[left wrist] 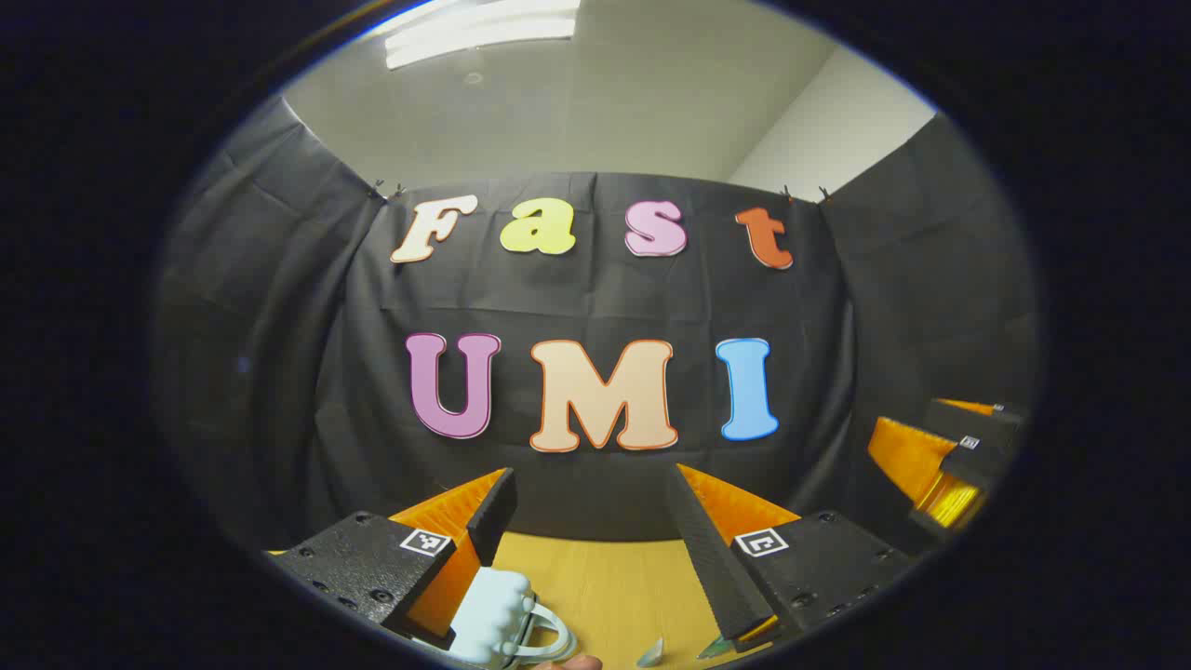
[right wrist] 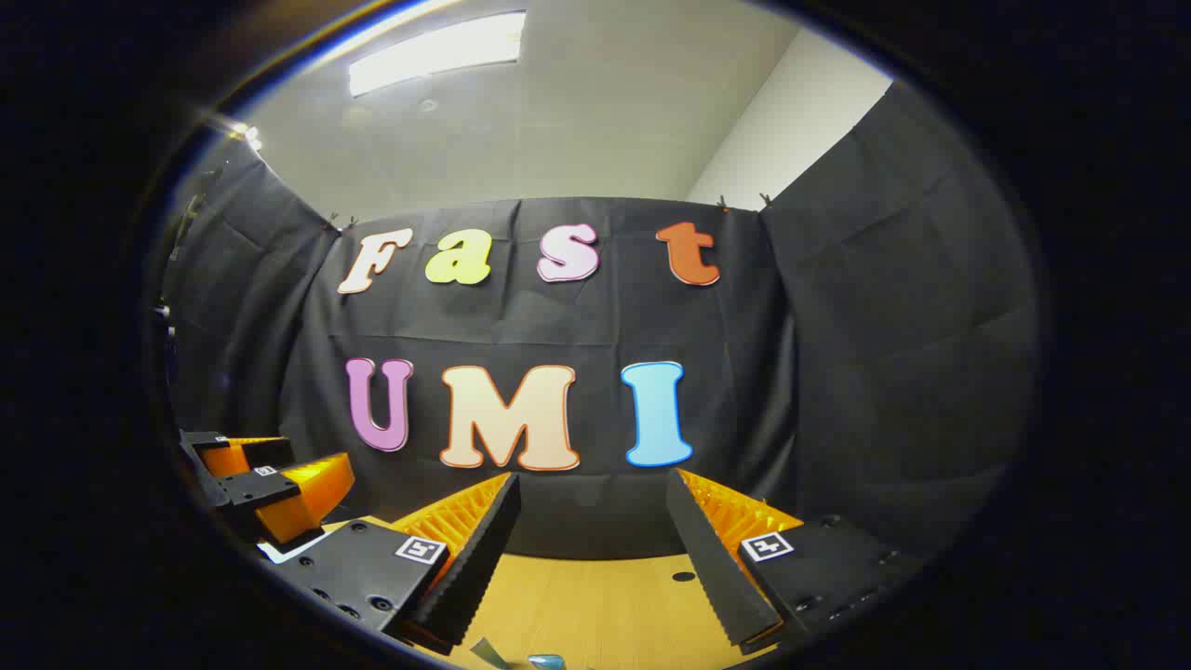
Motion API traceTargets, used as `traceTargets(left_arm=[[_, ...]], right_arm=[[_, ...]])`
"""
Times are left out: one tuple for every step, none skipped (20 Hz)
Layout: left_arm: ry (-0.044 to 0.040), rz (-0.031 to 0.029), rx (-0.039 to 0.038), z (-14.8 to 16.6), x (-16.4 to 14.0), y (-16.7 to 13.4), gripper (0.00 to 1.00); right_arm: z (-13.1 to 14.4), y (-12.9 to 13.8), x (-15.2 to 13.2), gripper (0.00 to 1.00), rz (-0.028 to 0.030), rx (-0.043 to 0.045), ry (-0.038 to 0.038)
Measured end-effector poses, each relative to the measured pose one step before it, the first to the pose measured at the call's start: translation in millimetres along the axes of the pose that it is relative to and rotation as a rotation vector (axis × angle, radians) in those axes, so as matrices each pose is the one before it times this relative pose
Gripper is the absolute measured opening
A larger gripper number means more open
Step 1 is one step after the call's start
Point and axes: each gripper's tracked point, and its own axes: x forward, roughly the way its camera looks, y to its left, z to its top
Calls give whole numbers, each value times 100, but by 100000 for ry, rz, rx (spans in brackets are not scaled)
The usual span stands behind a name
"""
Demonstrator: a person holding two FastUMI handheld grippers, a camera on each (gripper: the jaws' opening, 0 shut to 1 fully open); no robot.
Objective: First open the suitcase, pack the skin care products into it, and then close the suitcase.
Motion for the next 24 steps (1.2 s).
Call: traceTargets(left_arm=[[-323,-549,-828,42,241,191,95],[1328,-201,-1102,-567,178,178,94],[1542,32,-790,-498,131,386,93],[390,391,-622,-232,105,562,94],[613,418,-660,-198,163,455,93],[1031,430,-381,-391,104,365,95],[666,484,-219,-273,107,405,94],[246,85,-85,-175,119,380,95],[-161,314,189,-23,34,342,95],[-69,444,330,-185,151,465,95],[-156,154,380,-144,77,392,94],[514,78,577,-571,133,303,92],[1773,31,908,-832,94,331,92],[2368,334,1017,-1211,-32,479,92],[2733,465,812,-1266,165,435,93],[3083,103,612,-1364,76,273,94],[3759,-555,368,-1428,169,109,94],[4346,-827,572,-1986,307,-150,95],[4688,-961,682,-1877,286,-151,95],[4325,-808,325,-1669,223,-248,95],[4195,-684,127,-1659,306,-284,95],[4783,-852,64,-1957,481,-372,95],[3976,-510,-216,-1474,319,-296,95],[3694,-1055,-599,-1377,450,-400,95]], right_arm=[[376,120,143,99,-1152,-397,-1500],[-48,-288,75,97,-1788,-504,-217],[-61,100,-53,98,-517,45,206],[-87,361,-50,99,-138,-76,361],[-44,180,67,99,-341,-458,304],[-158,112,-9,99,-155,-674,401],[-40,183,27,99,-44,-441,83],[-37,261,12,99,218,-180,40],[-90,92,-27,99,-14,-3,121],[-172,138,-145,99,340,46,82],[-235,267,69,99,458,-81,257],[-410,200,-99,99,601,-252,544],[-407,203,163,99,554,-333,789],[-544,82,110,98,463,-394,1137],[-544,76,163,98,321,-401,1345],[-680,-41,70,98,281,-251,1568],[-599,-67,146,98,-100,-139,1572],[-646,-163,45,98,-62,-8,1689],[-613,-68,223,99,17,60,1673],[-625,-155,77,99,-94,-67,1696],[-431,-138,194,99,-100,-408,1359],[-407,-318,8,99,-458,-831,1038],[-329,-304,13,99,-302,-876,1080],[-103,-221,-158,99,87,-350,-128]])
